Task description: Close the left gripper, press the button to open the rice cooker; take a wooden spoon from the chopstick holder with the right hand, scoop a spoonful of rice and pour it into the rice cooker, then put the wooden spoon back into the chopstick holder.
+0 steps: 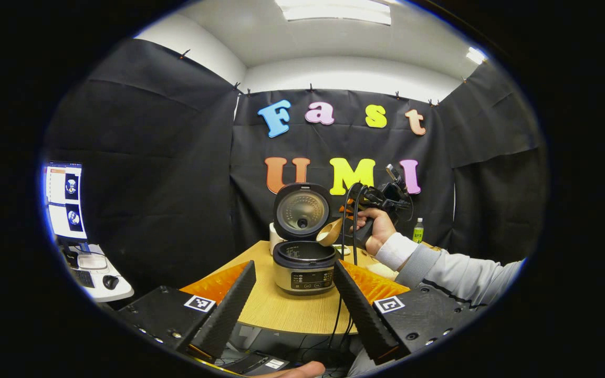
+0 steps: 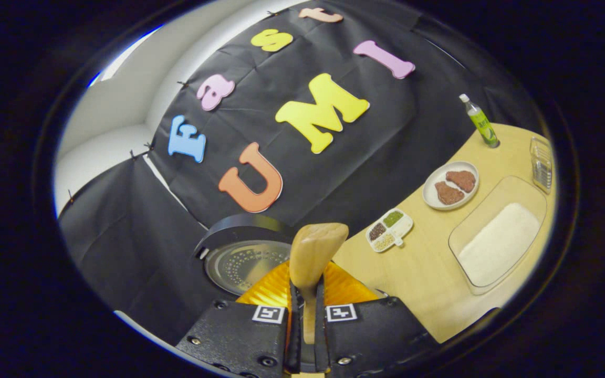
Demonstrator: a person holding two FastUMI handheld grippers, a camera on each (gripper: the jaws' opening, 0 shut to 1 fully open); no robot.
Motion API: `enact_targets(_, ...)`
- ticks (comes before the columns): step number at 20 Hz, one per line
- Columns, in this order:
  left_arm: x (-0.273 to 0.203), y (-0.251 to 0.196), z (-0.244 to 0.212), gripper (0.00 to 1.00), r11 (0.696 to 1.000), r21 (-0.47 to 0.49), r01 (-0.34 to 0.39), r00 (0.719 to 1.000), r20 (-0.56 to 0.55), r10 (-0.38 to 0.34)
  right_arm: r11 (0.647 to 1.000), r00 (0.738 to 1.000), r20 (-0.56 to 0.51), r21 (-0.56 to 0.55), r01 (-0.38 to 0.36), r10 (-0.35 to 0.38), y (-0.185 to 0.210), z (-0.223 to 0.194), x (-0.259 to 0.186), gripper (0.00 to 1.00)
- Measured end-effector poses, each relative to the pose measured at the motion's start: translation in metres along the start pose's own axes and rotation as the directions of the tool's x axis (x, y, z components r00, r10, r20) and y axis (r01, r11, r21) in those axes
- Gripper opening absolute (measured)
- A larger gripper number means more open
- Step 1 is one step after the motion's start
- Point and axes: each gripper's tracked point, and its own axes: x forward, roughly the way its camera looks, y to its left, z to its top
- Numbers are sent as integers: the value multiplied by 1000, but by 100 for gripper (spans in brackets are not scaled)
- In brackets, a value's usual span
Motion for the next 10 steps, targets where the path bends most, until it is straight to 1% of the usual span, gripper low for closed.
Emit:
enact_targets(2, -1, 1, -2, 94, 1000, -8, -1, 1000, -6, 1, 993, 1000, 5, -115, -1, 1, 10, -7, 0, 16)
enact_targets(5, 0, 3, -7, 94, 1000, -8, -3, 1000, -14, 2, 967, 1000, 29, -255, 2, 6, 21, -14, -2, 15)
enact_targets(6, 1, 2, -8, 94, 1000, -8, -3, 1000, -17, 3, 957, 999, 32, -291, -4, 13, 26, -17, -2, 13)
enact_targets(7, 1, 3, -9, 94, 1000, -7, -3, 1000, -20, 2, 946, 999, 33, -325, -9, 21, 30, -19, -3, 13)
enact_targets(8, 3, 3, -9, 94, 1000, -6, -2, 1000, -26, 2, 937, 999, 34, -350, -14, 28, 32, -22, -3, 16)
enact_targets(9, 4, 3, -11, 94, 1000, -6, -2, 999, -32, 2, 926, 999, 34, -378, -17, 32, 35, -25, -3, 16)
enact_targets(10, 4, 2, -14, 94, 1000, -5, -3, 999, -36, 3, 916, 999, 37, -401, -12, 29, 37, -26, -2, 14)
